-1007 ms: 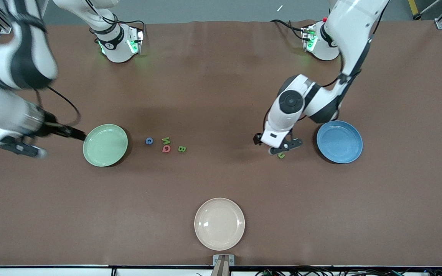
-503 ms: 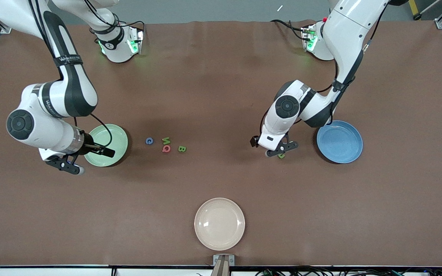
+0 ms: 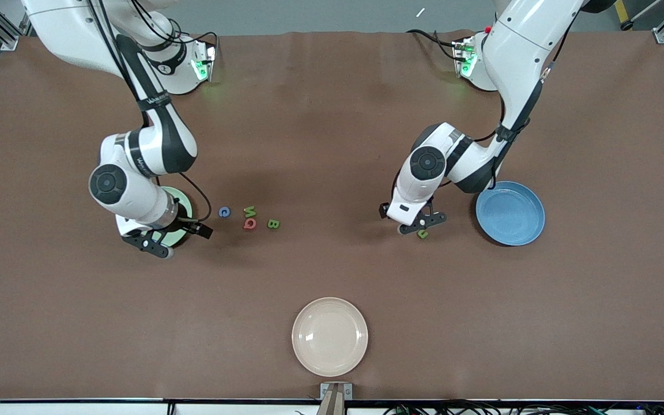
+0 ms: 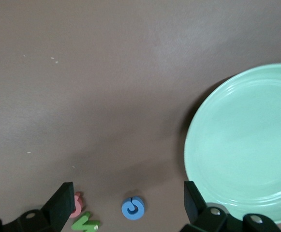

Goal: Sort upper and lower case letters into plates
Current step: 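Reach the left gripper to the blue m while the right gripper reaches the blue c, then grasp the blue m with the left gripper while the right gripper grasps the c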

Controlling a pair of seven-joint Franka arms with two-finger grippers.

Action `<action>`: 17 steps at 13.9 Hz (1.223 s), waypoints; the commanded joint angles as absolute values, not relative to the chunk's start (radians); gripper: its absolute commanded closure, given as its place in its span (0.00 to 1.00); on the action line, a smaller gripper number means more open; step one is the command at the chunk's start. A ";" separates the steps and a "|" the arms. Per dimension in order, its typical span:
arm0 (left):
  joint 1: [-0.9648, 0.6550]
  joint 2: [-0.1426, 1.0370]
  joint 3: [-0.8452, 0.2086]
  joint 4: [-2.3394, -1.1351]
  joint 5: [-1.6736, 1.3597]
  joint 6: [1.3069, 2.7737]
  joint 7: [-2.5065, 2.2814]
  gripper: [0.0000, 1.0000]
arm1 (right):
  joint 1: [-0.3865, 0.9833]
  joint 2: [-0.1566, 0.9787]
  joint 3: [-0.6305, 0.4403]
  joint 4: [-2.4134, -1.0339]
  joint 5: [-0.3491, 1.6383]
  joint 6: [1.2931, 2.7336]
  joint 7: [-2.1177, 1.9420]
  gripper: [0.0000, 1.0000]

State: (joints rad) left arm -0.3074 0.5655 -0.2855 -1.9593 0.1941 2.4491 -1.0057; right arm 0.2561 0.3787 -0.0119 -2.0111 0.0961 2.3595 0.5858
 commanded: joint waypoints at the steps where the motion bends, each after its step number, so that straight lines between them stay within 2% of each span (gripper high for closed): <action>1: -0.307 0.563 -0.287 -1.968 0.216 2.445 -1.028 0.29 | 0.285 0.364 -0.018 -2.089 0.098 2.430 0.626 0.02; 3: -0.307 0.571 -0.287 -1.968 0.216 2.447 -1.029 0.36 | 0.299 0.364 -0.018 -2.129 0.098 2.482 0.653 0.11; 5: -0.310 0.577 -0.287 -1.968 0.216 2.447 -1.031 0.40 | 0.307 0.365 -0.018 -2.166 0.098 2.525 0.660 0.21; 7: -0.316 0.584 -0.287 -1.967 0.216 2.456 -1.034 0.41 | 0.313 0.367 -0.018 -2.189 0.098 2.548 0.672 0.23; 8: -0.316 0.587 -0.287 -1.968 0.216 2.465 -1.046 0.46 | 0.314 0.374 -0.018 -2.189 0.098 2.548 0.687 0.23; 10: -0.314 0.600 -0.287 -1.968 0.233 2.477 -1.057 0.55 | 0.336 0.390 -0.018 -2.189 0.098 2.560 0.721 0.23; 13: -0.313 0.598 -0.287 -1.968 0.255 2.477 -1.057 0.78 | 0.350 0.410 -0.018 -2.189 0.098 2.583 0.741 0.24; 16: -0.305 0.571 -0.287 -1.968 0.255 2.471 -1.057 0.92 | 0.350 0.417 -0.018 -2.191 0.098 2.583 0.741 0.25; 17: -0.301 0.551 -0.287 -1.968 0.255 2.465 -1.054 0.94 | 0.350 0.417 -0.018 -2.197 0.098 2.583 0.741 0.27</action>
